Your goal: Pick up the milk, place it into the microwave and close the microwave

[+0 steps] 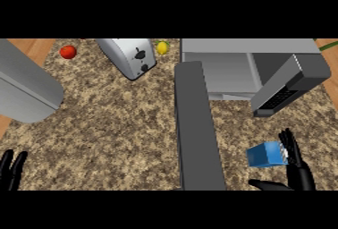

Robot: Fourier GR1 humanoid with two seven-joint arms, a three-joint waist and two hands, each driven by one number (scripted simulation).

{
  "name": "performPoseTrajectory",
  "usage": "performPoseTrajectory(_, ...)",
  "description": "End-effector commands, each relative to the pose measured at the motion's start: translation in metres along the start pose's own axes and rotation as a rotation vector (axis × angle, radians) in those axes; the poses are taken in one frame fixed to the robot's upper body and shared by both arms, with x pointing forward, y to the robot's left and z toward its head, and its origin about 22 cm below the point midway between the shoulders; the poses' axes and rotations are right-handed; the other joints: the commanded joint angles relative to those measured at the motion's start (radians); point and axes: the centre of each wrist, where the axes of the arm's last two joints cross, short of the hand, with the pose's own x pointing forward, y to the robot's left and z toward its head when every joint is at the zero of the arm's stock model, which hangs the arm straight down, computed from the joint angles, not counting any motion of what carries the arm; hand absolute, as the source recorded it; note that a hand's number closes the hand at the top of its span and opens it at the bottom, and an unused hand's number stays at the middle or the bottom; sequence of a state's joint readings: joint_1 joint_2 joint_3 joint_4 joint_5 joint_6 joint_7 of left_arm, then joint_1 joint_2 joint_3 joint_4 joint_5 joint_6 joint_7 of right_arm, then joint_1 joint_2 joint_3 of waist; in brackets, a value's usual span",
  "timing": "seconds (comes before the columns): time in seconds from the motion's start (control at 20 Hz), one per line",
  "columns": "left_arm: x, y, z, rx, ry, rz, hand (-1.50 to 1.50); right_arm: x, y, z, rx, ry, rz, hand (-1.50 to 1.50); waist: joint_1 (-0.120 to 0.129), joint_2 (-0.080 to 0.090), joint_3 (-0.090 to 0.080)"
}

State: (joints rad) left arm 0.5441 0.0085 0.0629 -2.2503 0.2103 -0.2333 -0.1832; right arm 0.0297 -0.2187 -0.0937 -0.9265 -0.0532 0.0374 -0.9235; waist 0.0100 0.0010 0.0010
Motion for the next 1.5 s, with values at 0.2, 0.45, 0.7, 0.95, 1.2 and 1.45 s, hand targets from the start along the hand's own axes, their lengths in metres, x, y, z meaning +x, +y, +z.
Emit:
performPoseTrajectory(0.2,-0.008,0.002,-0.009,0.002,0.013,0.008,-1.5,-0.015,0.025,0.004,0.177,-0.114,-0.258,1.5,-0.002,0.001,0.0)
performPoseTrajectory(0.45,-0.003,0.005,0.008,0.016,0.022,0.016,-1.5,0.009,0.036,-0.01,-0.03,-0.233,0.026,1.5,-0.01,-0.006,-0.002)
performPoseTrajectory(0.7,-0.002,-0.008,-0.002,-0.007,0.018,0.032,-1.5,0.005,0.05,-0.026,-0.045,-0.192,-0.097,1.5,-0.004,-0.002,-0.001)
performPoseTrajectory(0.95,0.001,0.012,0.011,-0.02,0.041,0.046,-1.5,-0.008,-0.003,-0.06,-0.052,-0.126,-0.177,1.5,0.006,0.0,0.0)
performPoseTrajectory(1.2,-0.009,0.015,0.007,-0.004,0.018,0.044,-1.5,0.003,-0.01,-0.088,0.058,-0.169,-0.185,1.5,0.002,0.0,0.0)
performPoseTrajectory(1.45,-0.009,0.004,0.009,0.001,0.026,0.031,-1.5,0.02,0.024,-0.084,0.107,-0.161,-0.292,1.5,-0.007,-0.003,-0.001)
